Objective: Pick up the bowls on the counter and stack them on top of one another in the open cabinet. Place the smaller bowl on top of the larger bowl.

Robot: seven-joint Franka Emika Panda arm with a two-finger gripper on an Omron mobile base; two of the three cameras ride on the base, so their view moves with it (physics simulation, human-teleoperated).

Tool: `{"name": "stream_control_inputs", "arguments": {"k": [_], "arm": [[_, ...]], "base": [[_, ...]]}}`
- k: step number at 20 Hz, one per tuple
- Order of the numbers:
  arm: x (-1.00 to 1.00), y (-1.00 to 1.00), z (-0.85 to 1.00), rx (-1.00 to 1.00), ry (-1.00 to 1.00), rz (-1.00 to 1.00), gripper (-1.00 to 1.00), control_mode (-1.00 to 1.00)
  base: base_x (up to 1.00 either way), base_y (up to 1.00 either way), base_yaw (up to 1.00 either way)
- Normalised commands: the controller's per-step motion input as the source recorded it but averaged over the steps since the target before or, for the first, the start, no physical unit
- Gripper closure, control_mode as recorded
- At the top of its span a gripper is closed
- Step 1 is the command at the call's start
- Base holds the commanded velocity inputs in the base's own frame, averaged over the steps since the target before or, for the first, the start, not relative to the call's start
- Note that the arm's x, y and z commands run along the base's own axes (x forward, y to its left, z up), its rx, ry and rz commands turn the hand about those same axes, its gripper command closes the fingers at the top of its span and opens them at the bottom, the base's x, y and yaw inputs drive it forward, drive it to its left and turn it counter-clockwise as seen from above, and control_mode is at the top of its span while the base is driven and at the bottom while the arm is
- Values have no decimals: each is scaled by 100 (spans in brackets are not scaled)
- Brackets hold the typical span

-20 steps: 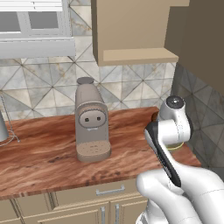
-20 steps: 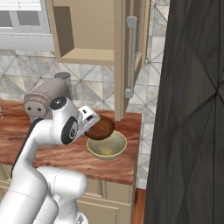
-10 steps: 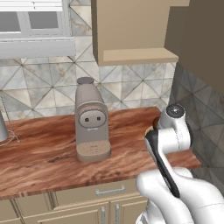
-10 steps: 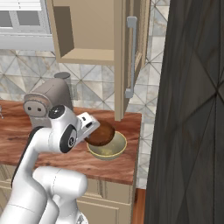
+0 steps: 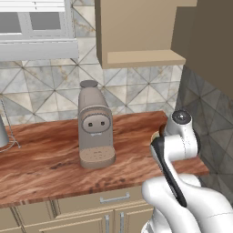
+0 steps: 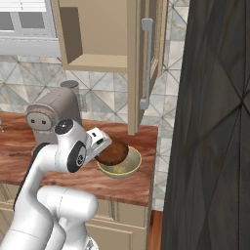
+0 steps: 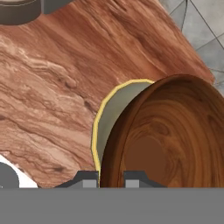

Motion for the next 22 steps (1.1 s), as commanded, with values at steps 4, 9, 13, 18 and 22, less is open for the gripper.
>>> {"name": "stream_control_inputs", "arguments": {"k": [4, 9, 13, 18, 22], "arm": [[0, -3, 0, 0, 10, 0, 100, -100], [1, -6, 0, 0, 8, 0, 100, -100], [1, -11, 0, 0, 1, 0, 100, -100], [2, -8, -1, 0, 0, 0, 100, -100], [1, -2, -12, 0, 0, 0, 100, -100]], "base": [[0, 0, 0], [0, 0, 0], [0, 0, 0], [0, 0, 0], [0, 0, 0]]}}
